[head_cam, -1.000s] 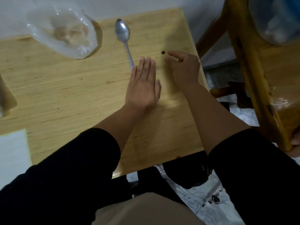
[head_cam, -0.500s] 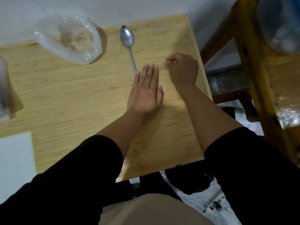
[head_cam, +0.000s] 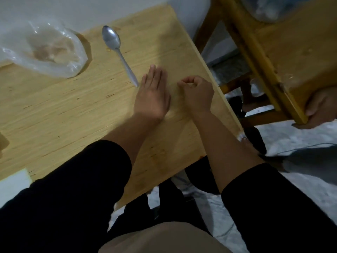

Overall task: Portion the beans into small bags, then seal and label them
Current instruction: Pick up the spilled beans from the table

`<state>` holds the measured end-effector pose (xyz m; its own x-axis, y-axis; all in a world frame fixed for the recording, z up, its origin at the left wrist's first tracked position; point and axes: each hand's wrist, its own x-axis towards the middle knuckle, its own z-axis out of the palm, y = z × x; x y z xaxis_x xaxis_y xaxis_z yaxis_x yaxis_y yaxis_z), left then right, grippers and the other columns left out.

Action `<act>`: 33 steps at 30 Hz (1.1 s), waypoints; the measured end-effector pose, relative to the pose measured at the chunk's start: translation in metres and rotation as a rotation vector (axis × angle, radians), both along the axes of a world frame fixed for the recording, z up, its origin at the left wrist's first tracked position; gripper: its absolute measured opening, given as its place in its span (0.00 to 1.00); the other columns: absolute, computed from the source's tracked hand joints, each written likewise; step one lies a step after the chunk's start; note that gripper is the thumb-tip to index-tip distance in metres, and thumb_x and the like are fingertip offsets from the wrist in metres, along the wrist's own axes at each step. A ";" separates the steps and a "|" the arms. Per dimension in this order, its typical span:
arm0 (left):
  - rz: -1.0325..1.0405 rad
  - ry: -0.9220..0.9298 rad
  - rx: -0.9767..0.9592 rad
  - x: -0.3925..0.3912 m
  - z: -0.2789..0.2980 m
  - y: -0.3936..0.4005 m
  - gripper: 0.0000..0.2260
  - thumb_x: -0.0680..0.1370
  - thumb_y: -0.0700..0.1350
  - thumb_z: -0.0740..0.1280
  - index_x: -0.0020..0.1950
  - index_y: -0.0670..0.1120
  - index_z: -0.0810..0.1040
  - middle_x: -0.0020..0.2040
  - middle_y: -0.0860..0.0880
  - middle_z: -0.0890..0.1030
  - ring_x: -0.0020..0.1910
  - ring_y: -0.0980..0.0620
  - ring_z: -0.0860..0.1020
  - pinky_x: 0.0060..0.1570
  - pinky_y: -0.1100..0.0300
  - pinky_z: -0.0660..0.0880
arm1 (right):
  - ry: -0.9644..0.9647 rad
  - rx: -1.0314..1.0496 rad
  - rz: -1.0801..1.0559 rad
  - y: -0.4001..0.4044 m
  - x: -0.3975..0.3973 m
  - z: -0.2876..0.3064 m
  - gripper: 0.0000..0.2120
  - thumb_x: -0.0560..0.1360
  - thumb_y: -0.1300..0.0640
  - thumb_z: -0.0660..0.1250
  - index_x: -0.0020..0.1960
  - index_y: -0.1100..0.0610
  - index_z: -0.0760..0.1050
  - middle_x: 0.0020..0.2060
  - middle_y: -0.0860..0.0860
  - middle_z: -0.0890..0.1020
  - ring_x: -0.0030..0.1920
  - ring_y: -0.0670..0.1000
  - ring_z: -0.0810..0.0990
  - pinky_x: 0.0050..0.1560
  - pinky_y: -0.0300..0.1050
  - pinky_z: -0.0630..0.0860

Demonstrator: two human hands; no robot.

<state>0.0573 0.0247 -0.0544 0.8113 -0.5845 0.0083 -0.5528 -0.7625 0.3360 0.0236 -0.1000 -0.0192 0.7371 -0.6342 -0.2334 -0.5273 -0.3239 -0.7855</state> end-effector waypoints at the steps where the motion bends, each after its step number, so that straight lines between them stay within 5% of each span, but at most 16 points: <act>1: -0.031 0.001 0.010 -0.003 0.001 0.001 0.25 0.81 0.47 0.51 0.75 0.36 0.57 0.75 0.38 0.59 0.76 0.41 0.51 0.73 0.51 0.46 | -0.009 0.019 -0.056 0.002 -0.012 0.001 0.03 0.70 0.55 0.71 0.44 0.53 0.80 0.37 0.43 0.79 0.41 0.41 0.75 0.40 0.30 0.68; 6: -0.132 0.120 0.134 -0.044 0.007 -0.006 0.26 0.82 0.50 0.45 0.77 0.39 0.48 0.78 0.41 0.50 0.77 0.45 0.45 0.75 0.52 0.43 | -0.068 0.118 -0.283 0.012 -0.064 0.001 0.03 0.70 0.55 0.72 0.42 0.53 0.80 0.33 0.42 0.78 0.36 0.39 0.74 0.36 0.24 0.69; 9: -0.231 0.108 0.079 -0.074 0.009 -0.015 0.31 0.77 0.53 0.37 0.77 0.38 0.50 0.77 0.40 0.52 0.77 0.44 0.48 0.74 0.51 0.44 | -0.135 0.206 -0.434 0.012 -0.094 0.001 0.03 0.70 0.57 0.72 0.39 0.52 0.78 0.34 0.43 0.80 0.37 0.41 0.77 0.37 0.28 0.72; 14: -0.353 0.108 0.087 -0.104 0.006 -0.041 0.30 0.77 0.52 0.40 0.76 0.39 0.52 0.77 0.41 0.53 0.77 0.44 0.49 0.73 0.50 0.45 | -0.178 0.217 -0.601 -0.004 -0.148 -0.001 0.05 0.71 0.57 0.72 0.38 0.51 0.77 0.34 0.44 0.79 0.37 0.42 0.76 0.36 0.31 0.73; 17: -0.377 0.071 0.084 -0.117 0.004 -0.053 0.34 0.74 0.53 0.37 0.76 0.38 0.53 0.77 0.40 0.55 0.77 0.43 0.51 0.73 0.47 0.47 | -0.212 0.237 -0.702 -0.016 -0.179 -0.010 0.02 0.71 0.60 0.71 0.42 0.58 0.79 0.29 0.43 0.75 0.30 0.40 0.73 0.33 0.30 0.72; 20: -0.346 0.052 0.083 -0.119 0.002 -0.057 0.33 0.75 0.53 0.38 0.76 0.38 0.53 0.77 0.40 0.55 0.77 0.43 0.51 0.73 0.47 0.48 | -0.168 0.225 -0.774 -0.026 -0.207 -0.024 0.03 0.72 0.57 0.71 0.40 0.54 0.78 0.20 0.41 0.67 0.25 0.41 0.66 0.33 0.36 0.69; 25: -0.343 0.051 0.078 -0.120 0.003 -0.057 0.28 0.78 0.49 0.46 0.77 0.38 0.50 0.77 0.40 0.53 0.77 0.43 0.49 0.73 0.48 0.45 | -0.074 0.099 -0.823 -0.035 -0.242 -0.046 0.08 0.74 0.56 0.68 0.36 0.49 0.75 0.38 0.51 0.74 0.35 0.47 0.73 0.47 0.47 0.77; 29: -0.346 0.036 0.089 -0.121 0.004 -0.058 0.27 0.80 0.48 0.47 0.77 0.38 0.50 0.77 0.39 0.53 0.77 0.43 0.49 0.73 0.48 0.45 | 0.012 -0.001 -0.715 -0.034 -0.262 -0.052 0.07 0.76 0.59 0.64 0.49 0.55 0.81 0.54 0.52 0.76 0.50 0.49 0.78 0.54 0.35 0.70; 33: -0.351 0.016 0.081 -0.121 0.004 -0.059 0.25 0.81 0.46 0.51 0.76 0.38 0.51 0.77 0.39 0.53 0.77 0.42 0.50 0.73 0.47 0.47 | 0.119 -0.120 -0.550 -0.033 -0.271 -0.056 0.13 0.78 0.58 0.60 0.59 0.58 0.78 0.63 0.53 0.74 0.65 0.51 0.72 0.63 0.36 0.64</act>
<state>-0.0635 -0.0342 -0.0506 0.5603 -0.8261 -0.0604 -0.7812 -0.5513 0.2930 -0.2470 -0.1329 -0.0750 0.2646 -0.9439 -0.1974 -0.7262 -0.0604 -0.6848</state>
